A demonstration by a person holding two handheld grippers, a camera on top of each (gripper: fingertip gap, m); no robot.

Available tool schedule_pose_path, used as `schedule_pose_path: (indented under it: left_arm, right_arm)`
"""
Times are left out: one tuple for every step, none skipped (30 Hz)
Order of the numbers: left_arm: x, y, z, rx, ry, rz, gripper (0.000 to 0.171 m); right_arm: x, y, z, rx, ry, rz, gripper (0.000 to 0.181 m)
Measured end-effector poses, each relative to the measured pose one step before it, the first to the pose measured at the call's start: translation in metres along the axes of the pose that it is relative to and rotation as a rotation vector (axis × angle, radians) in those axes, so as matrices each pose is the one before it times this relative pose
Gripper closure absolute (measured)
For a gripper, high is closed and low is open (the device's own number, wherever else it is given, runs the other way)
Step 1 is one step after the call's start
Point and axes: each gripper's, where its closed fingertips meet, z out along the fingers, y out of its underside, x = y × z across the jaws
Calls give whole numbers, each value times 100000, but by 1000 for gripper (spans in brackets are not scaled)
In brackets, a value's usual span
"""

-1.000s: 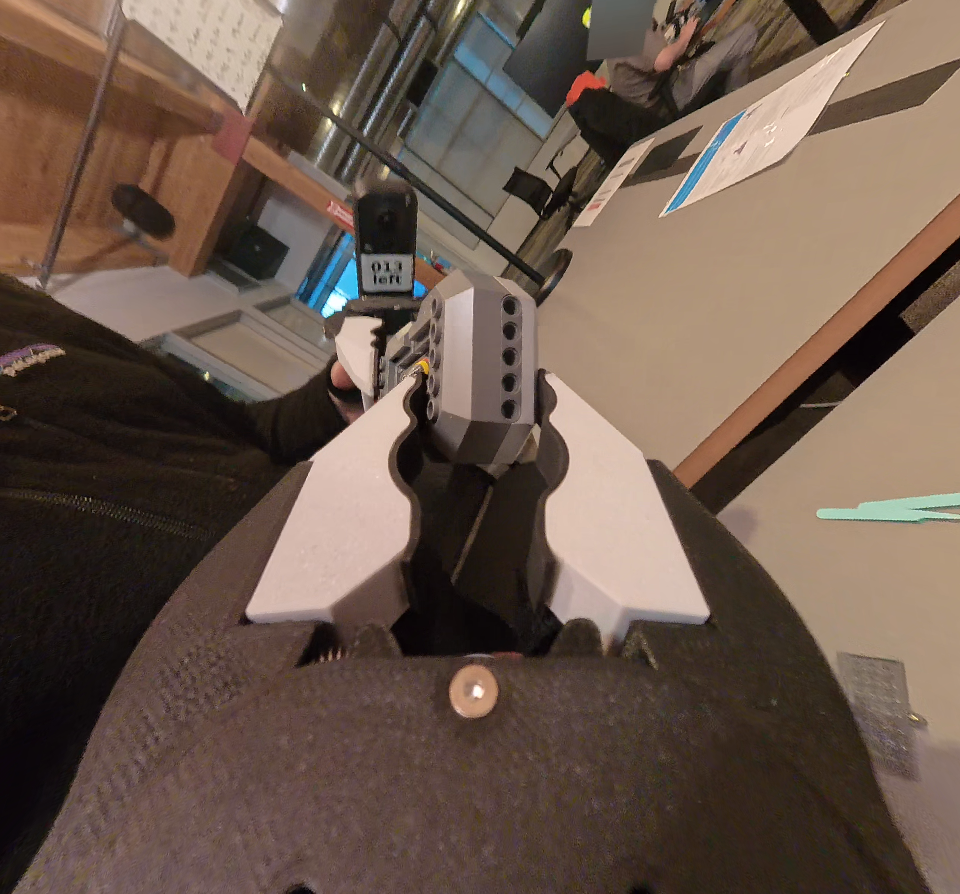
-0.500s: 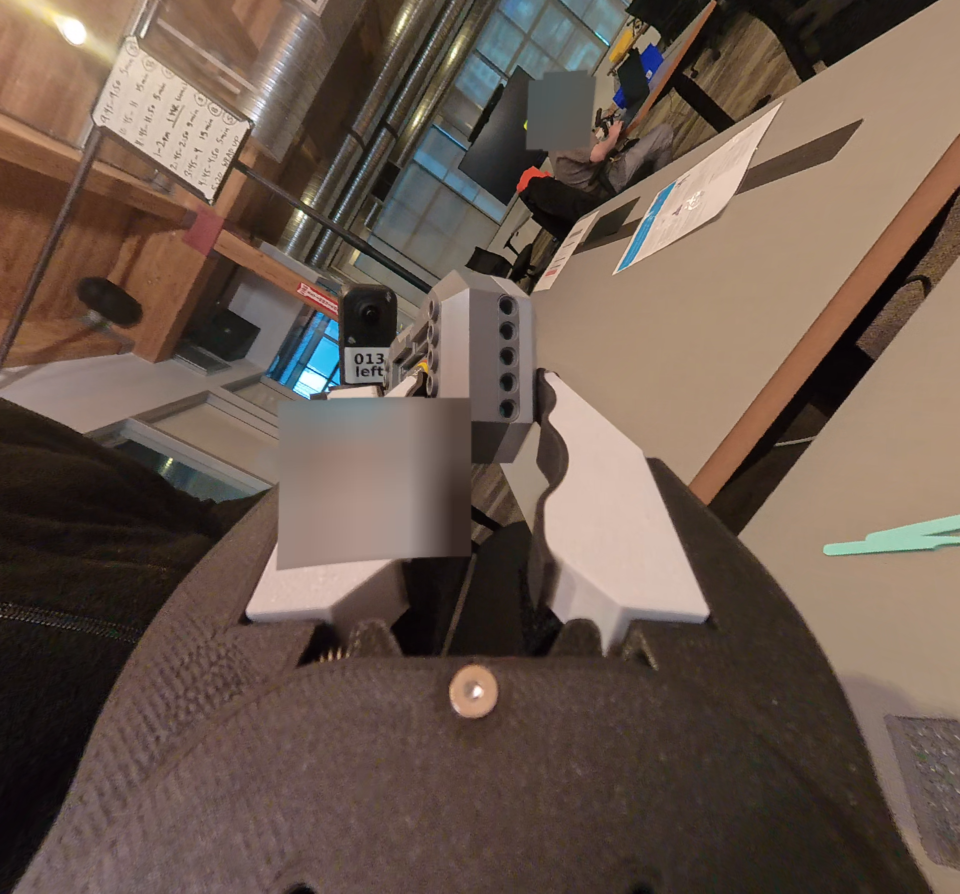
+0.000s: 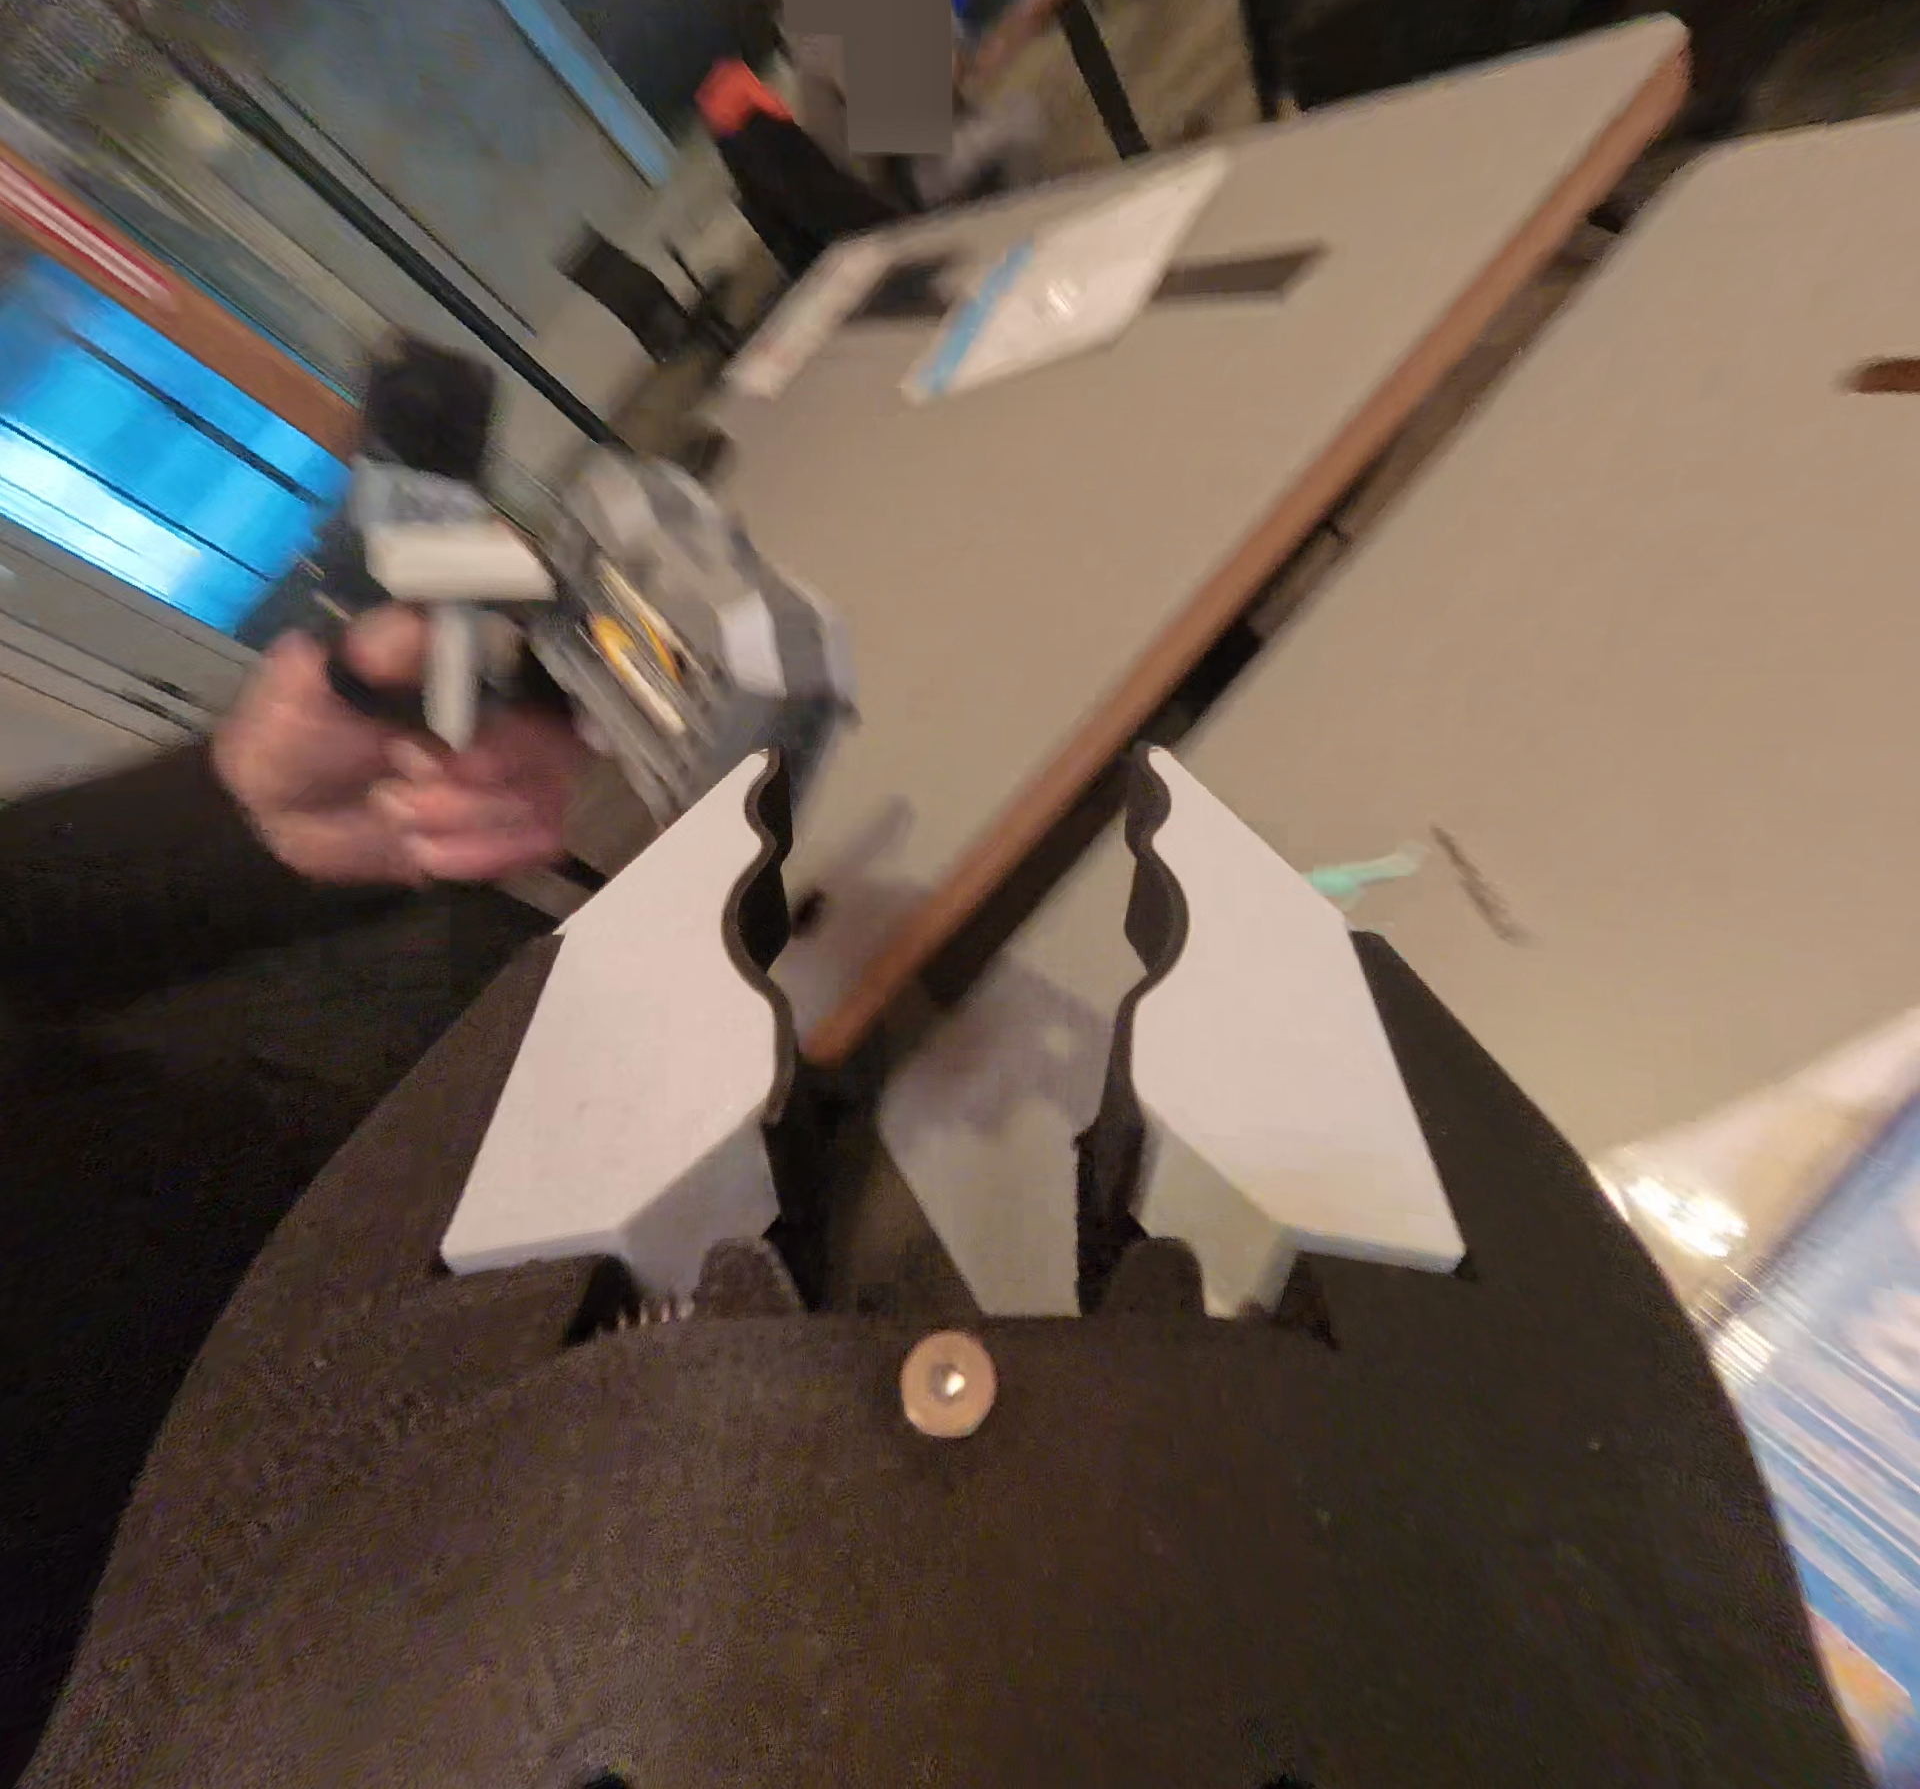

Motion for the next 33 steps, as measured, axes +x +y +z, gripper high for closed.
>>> schedule_pose_path:
  left_arm:
    - [-546, -22, -250, 835, -618, -1717, 135]
    - [-545, 46, -189, 549, -643, -1509, 135]
    - [-487, 113, -136, 351, -513, -794, 135]
    - [-530, 250, -39, -377, -938, -321, 135]
    - [-654, 336, 21, -660, -1566, -437, 135]
    - [-593, 300, 48, -223, -1072, -623, 135]
    - [-545, 311, 107, -203, -650, -565, 135]
    - [-684, 314, 127, -141, -1355, -675, 135]
    - [-729, 224, 119, 374, -1617, -964, 135]
    - [-592, 142, 134, 597, -876, -1334, 135]
    - [-407, 64, 107, 772, -172, -1263, 135]
    - [-343, 22, 123, 614, -446, -826, 135]
    - [-293, -7, 109, 371, -770, -179, 135]
    - [-144, -6, 106, 232, -197, 179, 135]
    - [-72, -13, 111, 126, 14, 268, 135]
    - [-146, 24, 126, -53, -335, 307, 135]
    - [-190, 40, 150, -109, -455, 41, 135]
    - [-158, 11, 135, 149, -117, -275, 135]
    - [-114, -14, 143, 354, 44, -405, 135]
    - [-141, 2, 163, 167, -207, -332, 135]
    - [-146, 31, 183, -55, -326, -64, 135]
    - [-107, -3, 171, 135, -110, 2, 135]
    - [-93, -5, 180, 209, 29, -170, 135]
    - [-130, 23, 196, 1, -132, -187, 135]
    - [-137, 25, 212, -49, -183, 5, 135]
    - [-129, 15, 222, 50, -46, 32, 135]
    - [-92, 40, 237, -100, 266, -396, 135]
    - [-52, 30, 245, -184, 479, -325, 135]
    - [-65, 16, 236, -62, 172, 163, 135]
    - [-41, 20, 236, -119, 103, -25, 135]
    - [9, 35, 244, -356, 478, -181, 135]
    - [-13, 51, 248, -424, 312, 175, 135]
    - [-70, 64, 250, -436, -108, 229, 135]
  right_arm:
    - [840, 1852, 93, -6250, 5156, -4444, 119]
    - [535, 1957, 374, -5750, 3282, -2320, 120]
    - [524, 2069, 605, -5669, 3858, -2805, 121]
    - [431, 2199, 819, -6168, 3648, -3647, 125]
    - [237, 2016, 957, -5301, 2515, -1553, 126]
    - [192, 1752, 1005, -3869, 2174, -177, 127]
    - [233, 1762, 1090, -4474, 2729, -982, 128]
    - [194, 1537, 1082, -3772, 2725, -1117, 129]
    - [-2, 1188, 1023, -2454, 1631, -1369, 129]
    - [65, 1148, 989, -3596, 2282, -1911, 129]
    - [330, 894, 882, -3127, 4248, -1922, 127]
    - [224, 634, 826, -1714, 3368, -1663, 127]
    - [145, 709, 837, -2468, 2406, -642, 127]
    - [143, 663, 760, -2677, 1977, -14, 127]
    - [120, 564, 678, -2426, 1920, -1388, 127]
    - [270, 358, 553, -1126, 2653, -1804, 129]
    - [286, 250, 485, -513, 2251, -1529, 130]
    - [160, 336, 523, -1326, 813, -839, 130]
    - [94, 342, 529, -1582, 304, -602, 130]
    - [22, 256, 447, -1178, 10, -377, 131]
    - [-125, 86, 338, -166, -829, 233, 132]
    - [-79, 126, 312, -325, -282, -396, 137]
    - [-63, 163, 294, -328, -95, -429, 139]
    - [-29, -209, 95, 2107, 164, -458, 143]
    - [27, -20, 67, 452, 241, -358, 146]
    - [101, 10, 42, 75, 687, -649, 148]
    - [25, -27, 27, 326, 221, -920, 148]
    - [7, -1, -3, 448, -139, -171, 148]
    - [17, -6, -6, 601, -329, 412, 148]
    - [14, -17, -12, 642, -322, 467, 148]
    - [53, 13, -24, 119, -27, 195, 149]
    - [75, 22, -33, 127, -129, 480, 149]
    - [89, 33, -55, 168, -187, 972, 149]
